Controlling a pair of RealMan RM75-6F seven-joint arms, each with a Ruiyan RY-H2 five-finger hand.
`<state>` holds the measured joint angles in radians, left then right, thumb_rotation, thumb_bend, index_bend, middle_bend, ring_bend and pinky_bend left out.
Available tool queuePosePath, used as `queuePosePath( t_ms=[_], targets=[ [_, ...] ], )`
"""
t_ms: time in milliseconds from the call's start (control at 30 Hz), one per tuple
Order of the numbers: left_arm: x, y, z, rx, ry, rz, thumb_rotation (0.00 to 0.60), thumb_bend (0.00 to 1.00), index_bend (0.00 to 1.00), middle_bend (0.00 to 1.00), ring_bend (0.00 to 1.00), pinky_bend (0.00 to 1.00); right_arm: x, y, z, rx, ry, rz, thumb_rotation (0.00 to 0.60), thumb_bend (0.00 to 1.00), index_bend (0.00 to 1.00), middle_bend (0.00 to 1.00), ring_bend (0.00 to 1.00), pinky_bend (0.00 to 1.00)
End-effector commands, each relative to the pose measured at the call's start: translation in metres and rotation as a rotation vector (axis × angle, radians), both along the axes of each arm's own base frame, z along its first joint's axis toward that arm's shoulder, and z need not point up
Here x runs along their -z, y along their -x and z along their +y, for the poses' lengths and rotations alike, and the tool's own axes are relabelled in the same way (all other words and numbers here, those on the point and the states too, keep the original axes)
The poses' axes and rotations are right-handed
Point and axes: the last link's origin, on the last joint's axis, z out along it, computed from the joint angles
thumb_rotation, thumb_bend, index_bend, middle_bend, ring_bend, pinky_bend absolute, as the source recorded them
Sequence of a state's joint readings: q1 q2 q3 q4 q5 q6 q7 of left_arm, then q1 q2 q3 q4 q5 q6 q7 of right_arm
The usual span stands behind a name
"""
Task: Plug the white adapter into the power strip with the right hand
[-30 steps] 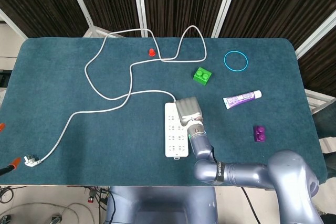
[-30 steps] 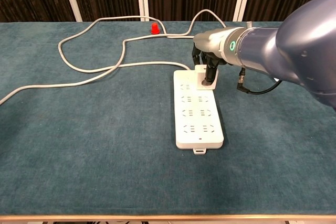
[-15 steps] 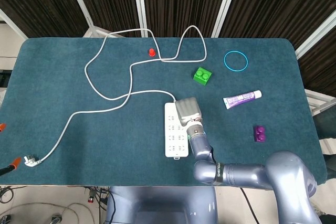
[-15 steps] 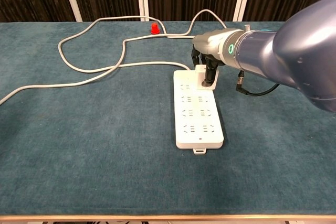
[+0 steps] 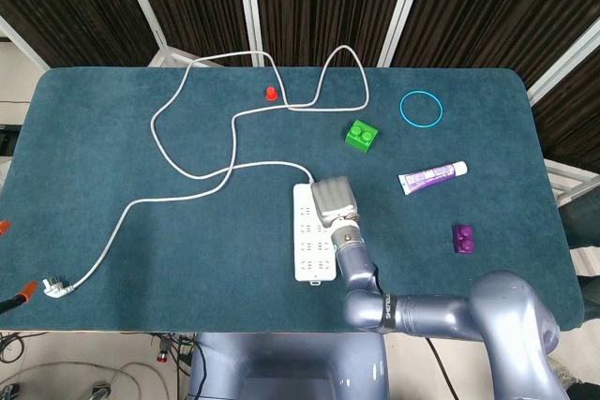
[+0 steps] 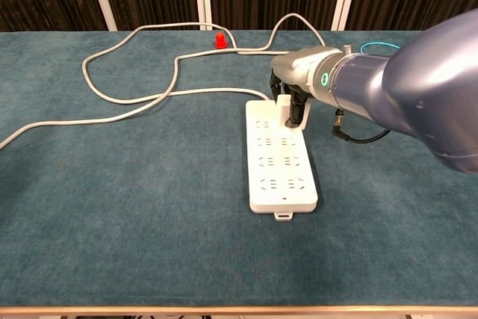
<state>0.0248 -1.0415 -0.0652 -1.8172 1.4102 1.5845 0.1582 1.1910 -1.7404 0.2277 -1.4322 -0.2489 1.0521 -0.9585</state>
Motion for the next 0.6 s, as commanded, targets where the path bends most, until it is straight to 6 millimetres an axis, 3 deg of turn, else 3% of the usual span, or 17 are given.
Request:
queuePosePath(
  t_ms=[33, 600],
  targets=[
    [0.0002, 0.0000, 0.0000, 0.000, 0.001, 0.000, 0.600, 0.14, 0.15, 0.00, 0.00, 0.01, 0.0018, 0.0001, 0.0010, -0.002, -0.003, -0.002, 0.600, 0.69, 0.94, 0.81, 0.88, 0.80],
    [0.0001, 0.0001, 0.0002, 0.000, 0.002, -0.002, 0.600, 0.14, 0.15, 0.00, 0.00, 0.01, 0.0008, -0.0028, 0.0002, -0.009, 0.008, -0.014, 0.600, 0.69, 0.93, 0.81, 0.89, 0.82]
  ],
)
